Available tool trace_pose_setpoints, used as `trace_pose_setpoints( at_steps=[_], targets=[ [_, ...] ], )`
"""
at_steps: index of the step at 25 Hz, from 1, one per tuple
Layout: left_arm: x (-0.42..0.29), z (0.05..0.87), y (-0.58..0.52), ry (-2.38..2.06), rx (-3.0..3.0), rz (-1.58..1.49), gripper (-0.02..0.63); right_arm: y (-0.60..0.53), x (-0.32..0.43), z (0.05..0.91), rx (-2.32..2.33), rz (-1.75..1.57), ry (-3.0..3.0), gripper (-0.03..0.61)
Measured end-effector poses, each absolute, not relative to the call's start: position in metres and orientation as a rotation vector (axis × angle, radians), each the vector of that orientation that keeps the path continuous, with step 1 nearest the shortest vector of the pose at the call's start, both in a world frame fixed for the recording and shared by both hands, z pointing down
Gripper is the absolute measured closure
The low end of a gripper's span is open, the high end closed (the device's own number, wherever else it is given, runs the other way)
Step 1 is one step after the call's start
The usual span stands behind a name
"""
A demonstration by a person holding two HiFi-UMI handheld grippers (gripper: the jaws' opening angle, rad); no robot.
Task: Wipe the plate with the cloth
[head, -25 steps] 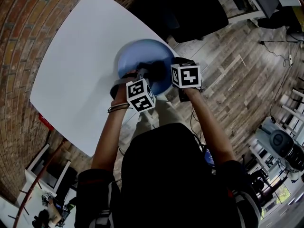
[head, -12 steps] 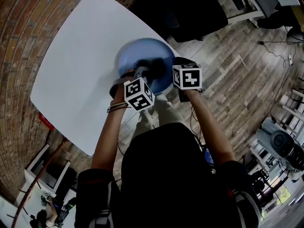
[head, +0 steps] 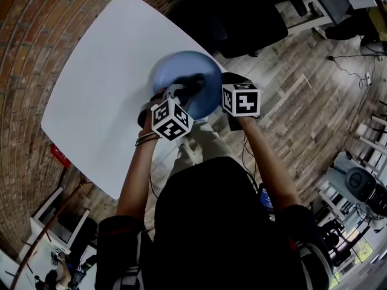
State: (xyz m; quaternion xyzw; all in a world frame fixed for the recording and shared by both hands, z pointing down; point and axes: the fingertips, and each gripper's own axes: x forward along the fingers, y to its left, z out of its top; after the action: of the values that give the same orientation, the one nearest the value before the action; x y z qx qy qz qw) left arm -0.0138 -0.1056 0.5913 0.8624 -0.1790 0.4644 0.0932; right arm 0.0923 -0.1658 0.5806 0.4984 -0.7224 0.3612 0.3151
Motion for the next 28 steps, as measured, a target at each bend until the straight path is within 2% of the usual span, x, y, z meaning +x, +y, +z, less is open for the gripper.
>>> trace_pose_setpoints(
  at_steps=[28],
  targets=[
    [-0.056, 0.444, -0.047, -0.915, 2.704, 0.890, 0.552, -0.086, 0.020, 0.446, 1.375, 0.728, -2.224, 0.548]
  ],
)
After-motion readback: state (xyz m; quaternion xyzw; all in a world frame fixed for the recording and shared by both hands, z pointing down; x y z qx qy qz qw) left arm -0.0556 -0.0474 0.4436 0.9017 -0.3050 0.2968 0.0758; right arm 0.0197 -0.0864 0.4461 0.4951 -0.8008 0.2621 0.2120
